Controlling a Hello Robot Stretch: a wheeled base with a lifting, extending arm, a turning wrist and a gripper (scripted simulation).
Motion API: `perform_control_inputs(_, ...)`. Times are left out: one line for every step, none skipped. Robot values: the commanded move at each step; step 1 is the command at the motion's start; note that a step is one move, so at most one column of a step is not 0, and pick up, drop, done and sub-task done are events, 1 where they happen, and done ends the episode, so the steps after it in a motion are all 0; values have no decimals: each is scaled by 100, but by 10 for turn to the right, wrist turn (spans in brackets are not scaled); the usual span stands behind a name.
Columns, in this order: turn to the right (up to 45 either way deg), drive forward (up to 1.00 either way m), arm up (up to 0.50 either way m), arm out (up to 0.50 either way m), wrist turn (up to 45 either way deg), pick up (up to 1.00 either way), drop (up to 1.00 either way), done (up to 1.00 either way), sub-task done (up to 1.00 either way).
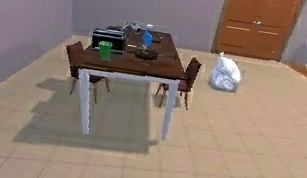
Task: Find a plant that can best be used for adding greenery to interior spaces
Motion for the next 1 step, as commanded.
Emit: perform_control_inputs(-450, 0, 0, 0, 0, 0, 0, 0, 0)
